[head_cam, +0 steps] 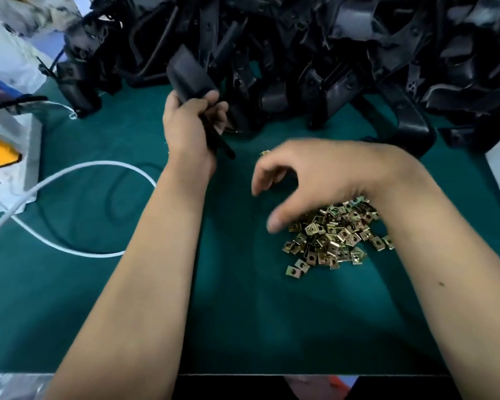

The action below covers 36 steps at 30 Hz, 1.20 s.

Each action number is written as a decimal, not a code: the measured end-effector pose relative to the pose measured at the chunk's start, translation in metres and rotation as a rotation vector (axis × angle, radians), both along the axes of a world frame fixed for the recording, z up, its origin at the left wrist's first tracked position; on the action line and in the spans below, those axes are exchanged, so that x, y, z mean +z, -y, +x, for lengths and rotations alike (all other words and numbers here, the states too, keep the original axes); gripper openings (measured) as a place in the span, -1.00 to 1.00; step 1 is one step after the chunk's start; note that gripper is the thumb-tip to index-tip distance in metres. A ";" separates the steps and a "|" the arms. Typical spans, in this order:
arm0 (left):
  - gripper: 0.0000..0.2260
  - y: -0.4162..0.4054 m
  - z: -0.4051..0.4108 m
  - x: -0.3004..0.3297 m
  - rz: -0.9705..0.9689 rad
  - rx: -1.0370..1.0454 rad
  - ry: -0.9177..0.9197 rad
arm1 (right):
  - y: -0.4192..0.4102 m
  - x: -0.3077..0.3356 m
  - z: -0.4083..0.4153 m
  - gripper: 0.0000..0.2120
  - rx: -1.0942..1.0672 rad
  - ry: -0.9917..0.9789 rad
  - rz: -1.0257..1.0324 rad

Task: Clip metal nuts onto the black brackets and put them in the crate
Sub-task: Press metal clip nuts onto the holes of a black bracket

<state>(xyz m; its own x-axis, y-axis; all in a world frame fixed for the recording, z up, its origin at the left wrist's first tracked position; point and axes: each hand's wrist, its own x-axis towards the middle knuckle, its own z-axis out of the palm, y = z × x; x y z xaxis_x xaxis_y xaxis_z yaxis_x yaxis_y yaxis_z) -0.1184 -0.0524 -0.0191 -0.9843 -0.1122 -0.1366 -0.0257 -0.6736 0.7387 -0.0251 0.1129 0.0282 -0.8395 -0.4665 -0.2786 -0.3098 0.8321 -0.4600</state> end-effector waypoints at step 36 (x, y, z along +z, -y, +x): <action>-0.41 0.005 0.019 -0.009 -0.595 -0.964 -0.304 | -0.044 -0.062 -0.008 -0.87 -0.608 -0.141 -1.072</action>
<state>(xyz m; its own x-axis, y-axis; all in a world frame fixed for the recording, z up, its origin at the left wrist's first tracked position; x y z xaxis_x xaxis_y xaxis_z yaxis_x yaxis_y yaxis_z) -0.0989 -0.0573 -0.0280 -0.6801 0.7308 -0.0583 -0.1048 -0.0182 0.9943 -0.0330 0.1571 -0.0334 -0.9909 0.0725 0.1133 -0.1073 0.0823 -0.9908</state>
